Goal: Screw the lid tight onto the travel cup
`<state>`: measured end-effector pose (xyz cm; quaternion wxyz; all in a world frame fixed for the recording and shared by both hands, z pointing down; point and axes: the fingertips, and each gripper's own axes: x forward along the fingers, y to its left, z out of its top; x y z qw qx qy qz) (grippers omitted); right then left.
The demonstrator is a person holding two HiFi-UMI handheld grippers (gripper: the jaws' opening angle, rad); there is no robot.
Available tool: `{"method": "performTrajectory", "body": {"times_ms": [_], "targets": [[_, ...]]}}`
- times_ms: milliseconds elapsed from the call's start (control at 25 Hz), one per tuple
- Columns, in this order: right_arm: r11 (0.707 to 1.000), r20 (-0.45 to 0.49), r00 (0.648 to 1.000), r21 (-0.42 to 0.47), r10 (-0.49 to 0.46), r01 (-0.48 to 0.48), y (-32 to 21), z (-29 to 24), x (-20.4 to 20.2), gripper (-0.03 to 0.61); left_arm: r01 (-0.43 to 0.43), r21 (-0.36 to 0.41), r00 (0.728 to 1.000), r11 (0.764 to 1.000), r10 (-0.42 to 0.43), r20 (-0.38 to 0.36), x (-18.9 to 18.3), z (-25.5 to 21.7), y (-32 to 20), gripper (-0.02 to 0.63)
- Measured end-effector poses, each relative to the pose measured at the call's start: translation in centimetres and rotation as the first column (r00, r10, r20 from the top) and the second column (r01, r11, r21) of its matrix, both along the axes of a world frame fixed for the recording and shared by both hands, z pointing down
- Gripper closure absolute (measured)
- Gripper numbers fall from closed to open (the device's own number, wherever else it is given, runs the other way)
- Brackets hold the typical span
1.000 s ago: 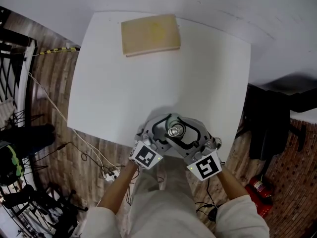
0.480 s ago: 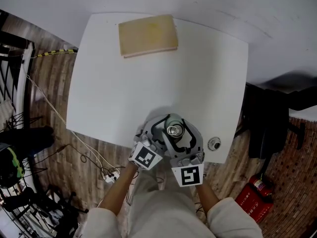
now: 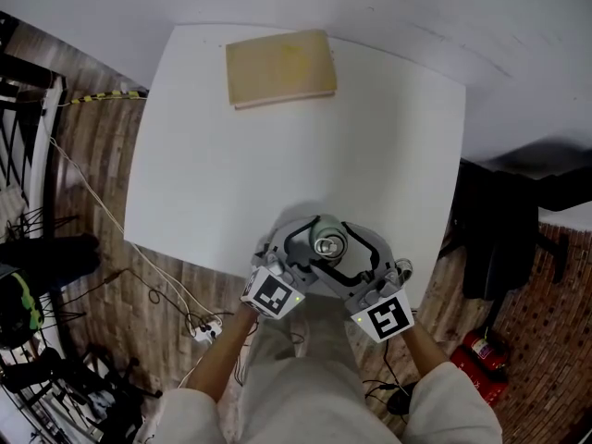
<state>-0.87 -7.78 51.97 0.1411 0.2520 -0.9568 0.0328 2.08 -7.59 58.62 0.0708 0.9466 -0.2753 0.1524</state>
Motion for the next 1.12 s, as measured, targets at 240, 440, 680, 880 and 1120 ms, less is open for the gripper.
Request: {"method": "performTrajectory", "body": {"times_ms": [240,440,680,880,1120], "targets": [[0.977,0.016,0.977,-0.013,-0.213,0.213,-0.3,-0.4,-1.0,0.265,0.005,-0.004,1.0,1.0,-0.005,-0.012,0.2,-0.1,-0.3,0.262],[0.929,0.017,0.929,-0.023,-0.368,0.369,-0.1,-0.7,-1.9,0.273,0.009,-0.007,1.0,1.0,-0.009,-0.019,0.3,-0.3,-0.5,0.262],[0.866,-0.013,0.866,-0.012,-0.499,0.499,0.4,-0.4,-2.5,0.301,0.007,-0.012,1.0,1.0,-0.008,-0.019,0.1,0.0,-0.4,0.262],[0.851,0.001,0.851,-0.022,-0.526,0.525,0.6,-0.4,-2.5,0.319,0.005,-0.007,1.0,1.0,-0.005,-0.018,0.2,-0.2,-0.5,0.262],[0.898,0.014,0.898,0.008,-0.44,0.44,0.4,-0.6,-2.4,0.322,0.002,-0.006,1.0,1.0,-0.002,-0.016,0.2,-0.2,-0.3,0.262]]}}
